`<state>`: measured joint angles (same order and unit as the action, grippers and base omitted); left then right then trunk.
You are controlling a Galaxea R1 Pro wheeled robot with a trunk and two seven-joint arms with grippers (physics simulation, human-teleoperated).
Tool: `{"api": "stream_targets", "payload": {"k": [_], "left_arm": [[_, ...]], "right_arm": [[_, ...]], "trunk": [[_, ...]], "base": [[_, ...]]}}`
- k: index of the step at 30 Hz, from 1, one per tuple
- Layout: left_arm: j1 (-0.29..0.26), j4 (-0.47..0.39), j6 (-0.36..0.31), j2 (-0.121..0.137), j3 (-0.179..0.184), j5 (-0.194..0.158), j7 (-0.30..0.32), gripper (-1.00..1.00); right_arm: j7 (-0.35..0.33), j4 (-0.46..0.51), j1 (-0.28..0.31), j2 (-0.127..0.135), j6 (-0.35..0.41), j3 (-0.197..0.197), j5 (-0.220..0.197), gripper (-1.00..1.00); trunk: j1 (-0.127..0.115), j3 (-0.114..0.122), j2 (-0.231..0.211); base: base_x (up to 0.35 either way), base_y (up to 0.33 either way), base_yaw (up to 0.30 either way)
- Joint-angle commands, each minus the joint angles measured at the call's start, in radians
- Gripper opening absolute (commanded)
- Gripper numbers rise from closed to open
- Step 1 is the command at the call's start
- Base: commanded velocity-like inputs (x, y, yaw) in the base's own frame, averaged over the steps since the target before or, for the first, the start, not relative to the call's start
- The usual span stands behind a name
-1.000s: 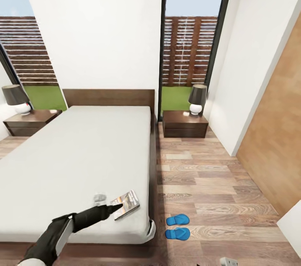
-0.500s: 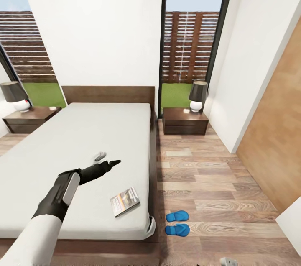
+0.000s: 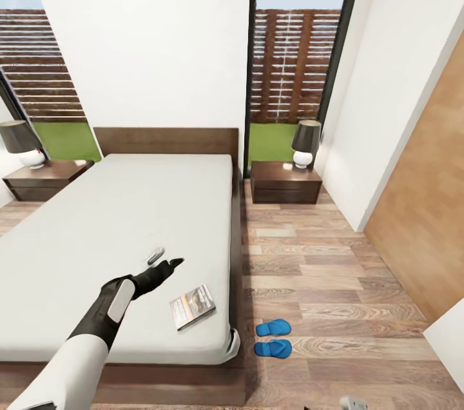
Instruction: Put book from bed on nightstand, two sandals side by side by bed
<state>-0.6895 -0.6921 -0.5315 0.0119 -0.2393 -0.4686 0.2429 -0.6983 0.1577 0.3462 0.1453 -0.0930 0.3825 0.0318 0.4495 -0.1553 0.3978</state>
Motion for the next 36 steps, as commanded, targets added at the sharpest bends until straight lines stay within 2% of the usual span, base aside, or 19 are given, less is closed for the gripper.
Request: {"api": "stream_targets", "payload": {"k": [1, 6, 10, 36], "left_arm": [[-0.001, 0.001, -0.007, -0.001, -0.004, -0.003, -0.014, 1.0], [-0.001, 0.002, 0.047, -0.007, 0.001, -0.004, -0.039, 1.0], [-0.001, 0.002, 0.062, -0.007, 0.005, -0.004, -0.04, 1.0], [-0.001, 0.0, 0.067, -0.007, 0.02, -0.006, -0.037, 1.0]], "right_arm": [[-0.004, -0.001, 0.001, 0.0, -0.004, 0.004, 0.004, 1.0], [-0.004, -0.001, 0.001, 0.0, -0.002, 0.004, 0.003, 1.0], [-0.004, -0.001, 0.001, 0.002, -0.002, 0.005, 0.003, 1.0], [-0.004, 0.0, 0.001, 0.008, -0.002, 0.006, 0.003, 1.0]], "trunk": [[0.001, -0.004, 0.002], [0.001, -0.011, 0.002], [0.001, -0.018, 0.002], [0.001, -0.058, 0.002]], "base": [[0.0, 0.0, 0.0], [0.0, 0.0, 0.0], [0.0, 0.0, 0.0], [0.006, 0.0, 0.0]]}}
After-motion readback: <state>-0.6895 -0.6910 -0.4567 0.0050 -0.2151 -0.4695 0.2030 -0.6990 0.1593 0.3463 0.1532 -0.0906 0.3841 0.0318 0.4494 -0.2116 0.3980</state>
